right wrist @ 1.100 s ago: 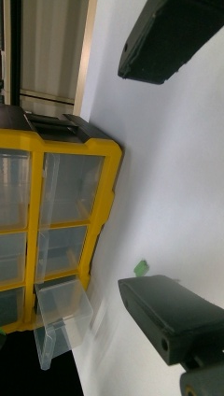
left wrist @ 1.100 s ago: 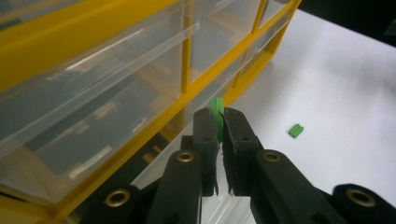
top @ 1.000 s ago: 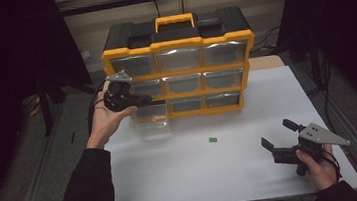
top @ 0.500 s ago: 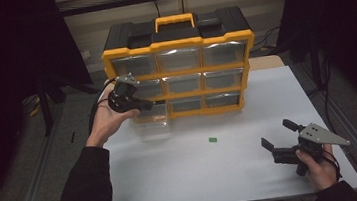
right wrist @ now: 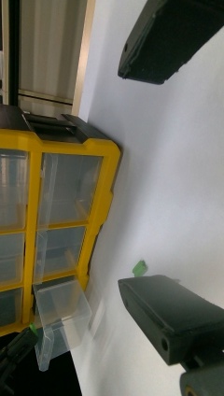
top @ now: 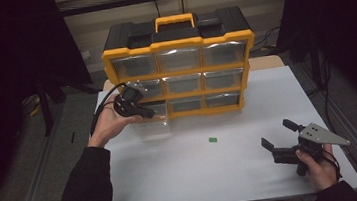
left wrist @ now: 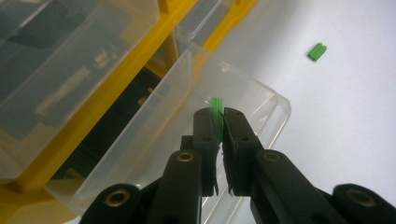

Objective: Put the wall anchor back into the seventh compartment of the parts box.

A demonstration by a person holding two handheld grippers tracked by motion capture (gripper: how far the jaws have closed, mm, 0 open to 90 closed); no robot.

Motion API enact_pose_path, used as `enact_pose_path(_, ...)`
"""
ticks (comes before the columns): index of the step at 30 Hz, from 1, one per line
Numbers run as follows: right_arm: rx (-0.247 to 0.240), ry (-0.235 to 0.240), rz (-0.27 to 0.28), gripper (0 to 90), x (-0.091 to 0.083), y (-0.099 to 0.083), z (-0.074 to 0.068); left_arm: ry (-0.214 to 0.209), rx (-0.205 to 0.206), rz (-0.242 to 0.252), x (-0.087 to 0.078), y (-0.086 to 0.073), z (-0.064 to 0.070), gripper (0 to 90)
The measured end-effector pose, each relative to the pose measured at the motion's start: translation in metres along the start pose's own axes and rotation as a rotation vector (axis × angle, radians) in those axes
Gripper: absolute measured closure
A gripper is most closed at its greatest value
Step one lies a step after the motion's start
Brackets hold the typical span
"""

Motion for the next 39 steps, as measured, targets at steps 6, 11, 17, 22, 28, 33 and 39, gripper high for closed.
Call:
enact_pose_path(6,0.001,0.001,-0.001,0.9,0.000,0.000,0.000,0.014,0.020,-0.062,0.004,-0.007,-0.005,84.7)
enact_pose_path(11,0.001,0.002,-0.004,0.9,0.000,0.000,-0.001,0.018,0.016,-0.077,0.011,-0.009,-0.006,84.7)
enact_pose_path(17,0.001,0.002,-0.007,0.9,0.000,-0.001,-0.001,0.026,0.009,-0.100,0.014,-0.012,-0.007,84.7)
enact_pose_path(22,0.000,0.001,-0.004,1.0,0.000,0.000,0.000,0.025,0.050,-0.171,0.015,-0.018,-0.014,84.7)
enact_pose_path(28,0.001,0.001,-0.004,0.9,0.000,-0.001,-0.001,0.022,0.047,-0.182,0.020,-0.019,-0.013,84.7)
enact_pose_path(33,0.000,0.001,-0.003,0.9,0.000,0.000,0.000,0.030,0.023,-0.180,0.023,-0.022,-0.015,84.6)
enact_pose_path(39,0.001,-0.001,-0.008,1.0,0.000,-0.001,0.000,0.037,0.035,-0.183,0.024,-0.022,-0.017,84.6)
Point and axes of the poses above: each handheld gripper's, and its own axes: x roughly forward along the jaws, y roughly out of its top, z roughly to its right, the point moved 8 cm from there along x, roughly forward along the jaws, and after that the axes turned 13 degrees about z, right-handed, at the moved point
